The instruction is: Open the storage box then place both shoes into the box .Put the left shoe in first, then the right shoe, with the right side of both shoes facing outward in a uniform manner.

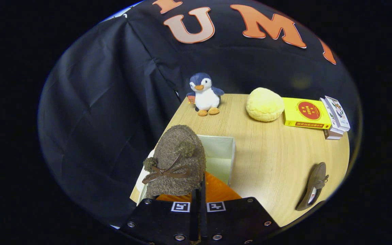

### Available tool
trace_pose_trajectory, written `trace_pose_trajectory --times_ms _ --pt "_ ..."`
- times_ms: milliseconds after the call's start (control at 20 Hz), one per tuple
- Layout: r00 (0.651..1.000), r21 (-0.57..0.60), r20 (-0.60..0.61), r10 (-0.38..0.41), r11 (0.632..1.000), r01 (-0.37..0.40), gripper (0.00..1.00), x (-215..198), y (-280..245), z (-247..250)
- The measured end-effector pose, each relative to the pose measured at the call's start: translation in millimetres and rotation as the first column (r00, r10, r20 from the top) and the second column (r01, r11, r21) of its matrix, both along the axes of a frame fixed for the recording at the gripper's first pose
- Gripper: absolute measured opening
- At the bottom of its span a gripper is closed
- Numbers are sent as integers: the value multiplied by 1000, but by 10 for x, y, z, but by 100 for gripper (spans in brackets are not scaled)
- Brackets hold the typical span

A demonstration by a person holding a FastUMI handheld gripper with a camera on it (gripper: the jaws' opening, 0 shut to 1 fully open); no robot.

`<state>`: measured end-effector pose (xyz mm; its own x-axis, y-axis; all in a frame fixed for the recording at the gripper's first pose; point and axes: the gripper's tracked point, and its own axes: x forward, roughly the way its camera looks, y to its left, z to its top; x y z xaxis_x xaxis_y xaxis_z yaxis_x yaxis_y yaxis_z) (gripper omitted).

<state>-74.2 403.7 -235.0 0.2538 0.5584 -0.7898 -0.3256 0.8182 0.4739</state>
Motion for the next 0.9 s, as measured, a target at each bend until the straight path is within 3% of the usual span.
trace_pose_trajectory --times_ms 400,900 --pt "995 -89 -99 1 996 -9 4 -173 319 -394" --pt "977 -162 -203 -65 986 32 8 -243 467 -667"
